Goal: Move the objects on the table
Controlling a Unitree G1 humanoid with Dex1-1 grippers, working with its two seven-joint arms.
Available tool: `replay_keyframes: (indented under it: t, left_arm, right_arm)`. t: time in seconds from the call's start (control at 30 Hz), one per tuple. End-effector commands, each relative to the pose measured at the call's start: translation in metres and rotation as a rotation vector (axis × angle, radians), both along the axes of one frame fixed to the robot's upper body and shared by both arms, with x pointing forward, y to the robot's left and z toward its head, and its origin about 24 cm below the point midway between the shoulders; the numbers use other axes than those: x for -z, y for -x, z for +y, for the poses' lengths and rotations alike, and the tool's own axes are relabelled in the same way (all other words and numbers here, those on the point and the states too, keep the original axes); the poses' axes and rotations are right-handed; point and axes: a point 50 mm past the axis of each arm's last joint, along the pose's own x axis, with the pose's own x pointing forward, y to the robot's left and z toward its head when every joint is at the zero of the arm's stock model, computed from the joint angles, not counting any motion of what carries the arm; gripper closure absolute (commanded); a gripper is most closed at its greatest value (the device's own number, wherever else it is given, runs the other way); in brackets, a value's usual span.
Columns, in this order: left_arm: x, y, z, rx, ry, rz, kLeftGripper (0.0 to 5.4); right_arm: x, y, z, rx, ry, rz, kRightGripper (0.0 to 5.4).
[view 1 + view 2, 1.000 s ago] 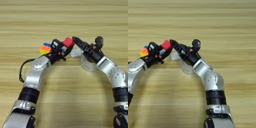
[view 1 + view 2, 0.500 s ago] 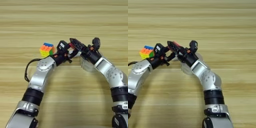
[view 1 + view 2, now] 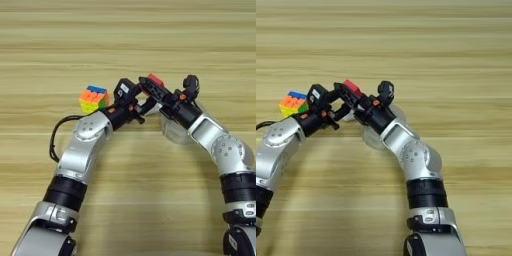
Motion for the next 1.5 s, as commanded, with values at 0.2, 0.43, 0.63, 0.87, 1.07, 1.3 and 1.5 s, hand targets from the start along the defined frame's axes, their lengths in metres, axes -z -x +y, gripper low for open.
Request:
replay_keyframes:
  t: [0.2,0.43,0.63,0.87,1.07,1.3,1.5]
  left_arm:
    - [0.0009,0.0007,0.0003,0.000,0.004,0.014,3.21]
    - [0.0028,0.0001,0.0014,-0.005,0.002,0.022,3.21]
    - [0.0026,-0.0001,0.0020,-0.008,0.004,0.021,3.22]
    - [0.0024,-0.0003,0.0023,-0.009,0.004,0.020,3.22]
    - [0.0023,-0.0004,0.0027,-0.010,0.003,0.019,3.22]
    - [0.0021,-0.0007,0.0029,-0.014,0.002,0.017,3.22]
    - [0.0023,-0.0010,0.0033,-0.017,0.000,0.018,2.85]
  right_arm:
    - [-0.0052,-0.0016,0.0020,-0.002,-0.003,-0.020,1.76]
    - [-0.0074,-0.0001,0.0026,-0.009,-0.006,-0.033,2.60]
    - [-0.0076,0.0002,0.0024,-0.009,-0.004,-0.037,2.76]
    - [-0.0078,0.0003,0.0025,-0.009,-0.005,-0.038,2.81]
    - [-0.0078,0.0004,0.0026,-0.009,-0.008,-0.037,2.85]
    - [-0.0079,0.0004,0.0025,-0.010,-0.007,-0.038,2.87]
    - [-0.0079,0.0003,0.0024,-0.008,-0.006,-0.037,2.87]
